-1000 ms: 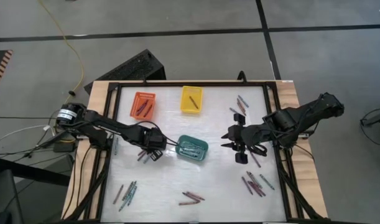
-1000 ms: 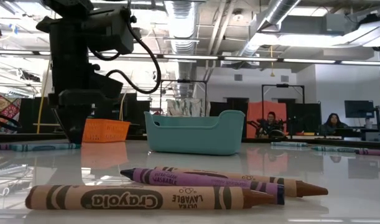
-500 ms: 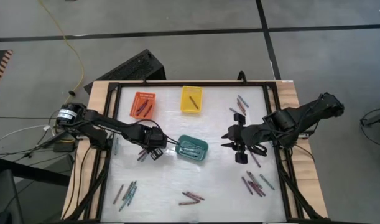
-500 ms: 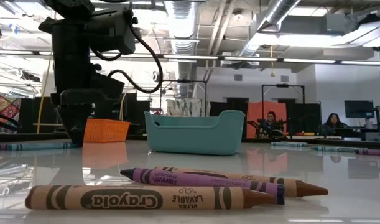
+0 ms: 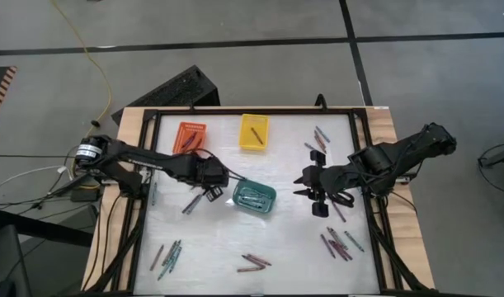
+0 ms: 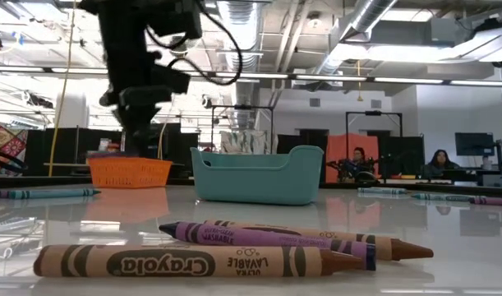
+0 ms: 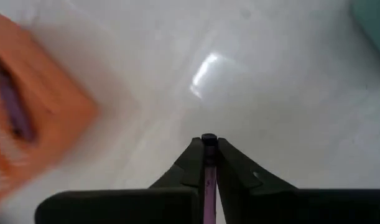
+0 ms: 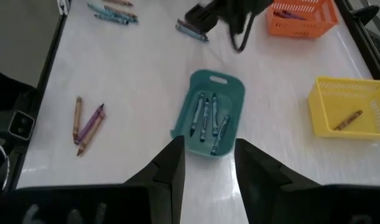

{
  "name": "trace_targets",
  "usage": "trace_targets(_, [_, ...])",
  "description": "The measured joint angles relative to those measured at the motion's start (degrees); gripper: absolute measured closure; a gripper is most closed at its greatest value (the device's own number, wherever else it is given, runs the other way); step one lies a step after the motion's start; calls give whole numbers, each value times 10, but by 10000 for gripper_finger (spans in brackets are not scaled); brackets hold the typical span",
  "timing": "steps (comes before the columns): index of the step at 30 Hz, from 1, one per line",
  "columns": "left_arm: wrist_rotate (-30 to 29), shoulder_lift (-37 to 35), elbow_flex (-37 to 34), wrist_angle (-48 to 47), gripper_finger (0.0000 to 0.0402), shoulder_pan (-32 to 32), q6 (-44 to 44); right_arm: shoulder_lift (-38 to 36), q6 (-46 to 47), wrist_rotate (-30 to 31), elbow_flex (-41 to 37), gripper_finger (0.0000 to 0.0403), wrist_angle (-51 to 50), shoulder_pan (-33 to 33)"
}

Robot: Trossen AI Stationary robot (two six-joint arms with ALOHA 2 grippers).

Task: Sort crayons
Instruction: Put the violet crayon into the orange bin

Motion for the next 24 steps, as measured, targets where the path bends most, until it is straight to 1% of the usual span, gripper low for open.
trace_targets(2, [-28,0,23,-18,391,12,21,1,1,0,0,271,-5,0])
trace_targets(4, [-42,0,45,-25,393,30,44,6,1,0,0,271,-6,0])
trace_targets(11, [-41,-1,100,-31,400,116,128,28,-3,-3,0,271,-8,12])
trace_targets(17, [-35,-1,117,-29,401,205,184,51,0,-2,0,271,-28,31])
trace_targets(21, [-27,-1,115,-26,401,265,217,57,22,24,0,271,-54,48])
trace_targets(24, [-15,-1,114,-19,401,308,238,56,49,60,0,271,-80,59])
